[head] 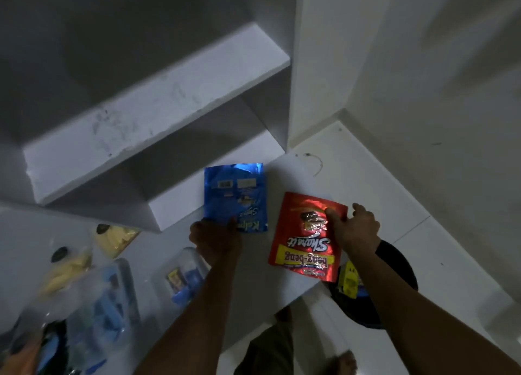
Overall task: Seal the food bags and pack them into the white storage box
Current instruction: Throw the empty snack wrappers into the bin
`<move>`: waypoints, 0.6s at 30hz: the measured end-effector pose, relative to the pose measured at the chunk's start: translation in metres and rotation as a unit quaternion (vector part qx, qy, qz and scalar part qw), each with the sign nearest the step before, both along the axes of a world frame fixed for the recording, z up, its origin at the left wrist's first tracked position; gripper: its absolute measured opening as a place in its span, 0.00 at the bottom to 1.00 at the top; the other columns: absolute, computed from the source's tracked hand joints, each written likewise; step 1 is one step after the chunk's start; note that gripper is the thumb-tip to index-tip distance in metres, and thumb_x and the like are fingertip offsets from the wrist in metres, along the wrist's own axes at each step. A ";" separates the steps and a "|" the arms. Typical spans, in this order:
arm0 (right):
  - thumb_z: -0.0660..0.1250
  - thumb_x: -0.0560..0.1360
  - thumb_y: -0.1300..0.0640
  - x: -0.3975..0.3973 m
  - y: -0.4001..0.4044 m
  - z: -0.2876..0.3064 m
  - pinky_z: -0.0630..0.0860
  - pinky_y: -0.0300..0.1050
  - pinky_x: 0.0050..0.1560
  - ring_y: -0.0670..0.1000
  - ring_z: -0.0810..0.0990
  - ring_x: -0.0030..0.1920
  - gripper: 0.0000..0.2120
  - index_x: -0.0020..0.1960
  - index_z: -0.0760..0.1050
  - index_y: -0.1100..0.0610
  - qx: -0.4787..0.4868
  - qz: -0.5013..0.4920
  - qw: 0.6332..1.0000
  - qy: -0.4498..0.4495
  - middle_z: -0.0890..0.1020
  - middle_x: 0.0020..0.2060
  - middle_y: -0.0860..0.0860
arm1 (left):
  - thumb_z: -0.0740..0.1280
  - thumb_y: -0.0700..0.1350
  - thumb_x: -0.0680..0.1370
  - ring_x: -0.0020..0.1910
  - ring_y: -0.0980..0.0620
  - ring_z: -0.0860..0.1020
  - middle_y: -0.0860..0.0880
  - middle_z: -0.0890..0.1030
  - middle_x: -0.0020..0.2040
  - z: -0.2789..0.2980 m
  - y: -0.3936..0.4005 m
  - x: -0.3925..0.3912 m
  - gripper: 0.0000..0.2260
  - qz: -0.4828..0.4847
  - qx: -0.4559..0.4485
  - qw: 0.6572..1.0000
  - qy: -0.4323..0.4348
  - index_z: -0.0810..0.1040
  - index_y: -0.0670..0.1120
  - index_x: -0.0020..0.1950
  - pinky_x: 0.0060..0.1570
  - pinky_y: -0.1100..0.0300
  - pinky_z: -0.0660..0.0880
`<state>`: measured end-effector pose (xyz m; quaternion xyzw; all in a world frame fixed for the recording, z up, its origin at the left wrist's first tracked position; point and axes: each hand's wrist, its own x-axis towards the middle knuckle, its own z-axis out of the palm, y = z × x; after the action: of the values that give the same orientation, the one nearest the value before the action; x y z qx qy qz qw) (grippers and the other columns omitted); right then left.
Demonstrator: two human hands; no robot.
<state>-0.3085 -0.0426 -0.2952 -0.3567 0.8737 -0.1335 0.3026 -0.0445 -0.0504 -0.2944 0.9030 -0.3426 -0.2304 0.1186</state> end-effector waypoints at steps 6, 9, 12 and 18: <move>0.72 0.68 0.34 0.008 -0.008 -0.016 0.76 0.62 0.58 0.63 0.79 0.58 0.33 0.63 0.77 0.57 -0.014 -0.042 0.999 -0.024 0.81 0.57 0.59 | 0.73 0.61 0.69 0.64 0.38 0.64 0.42 0.67 0.66 -0.010 -0.008 0.008 0.35 -0.006 0.022 1.000 -0.020 0.69 0.43 0.68 0.60 0.41 0.67; 0.74 0.68 0.38 0.015 -0.008 -0.013 0.78 0.61 0.55 0.62 0.81 0.53 0.28 0.58 0.79 0.57 -0.057 -0.060 0.996 -0.025 0.83 0.53 0.58 | 0.75 0.60 0.67 0.64 0.38 0.65 0.42 0.68 0.64 -0.011 -0.010 0.011 0.34 0.005 0.011 1.000 -0.012 0.70 0.44 0.67 0.59 0.41 0.67; 0.74 0.70 0.40 0.017 -0.007 -0.011 0.77 0.61 0.54 0.62 0.80 0.53 0.21 0.54 0.81 0.55 -0.081 -0.073 0.994 -0.010 0.83 0.51 0.57 | 0.74 0.58 0.68 0.61 0.39 0.67 0.42 0.71 0.61 -0.014 -0.010 0.012 0.30 0.001 0.004 1.000 -0.022 0.73 0.43 0.64 0.57 0.42 0.68; 0.72 0.74 0.47 0.014 0.000 0.007 0.78 0.52 0.50 0.59 0.82 0.46 0.15 0.51 0.81 0.58 -0.123 -0.088 0.988 -0.037 0.84 0.45 0.56 | 0.62 0.50 0.80 0.60 0.39 0.71 0.40 0.75 0.59 0.000 -0.003 0.008 0.15 0.013 -0.021 0.999 -0.023 0.77 0.42 0.61 0.57 0.45 0.67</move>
<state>-0.2946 -0.0422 -0.2880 -0.3078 0.8669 -0.2793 0.2751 -0.0365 -0.0529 -0.2942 0.9097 -0.3382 -0.2008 0.1329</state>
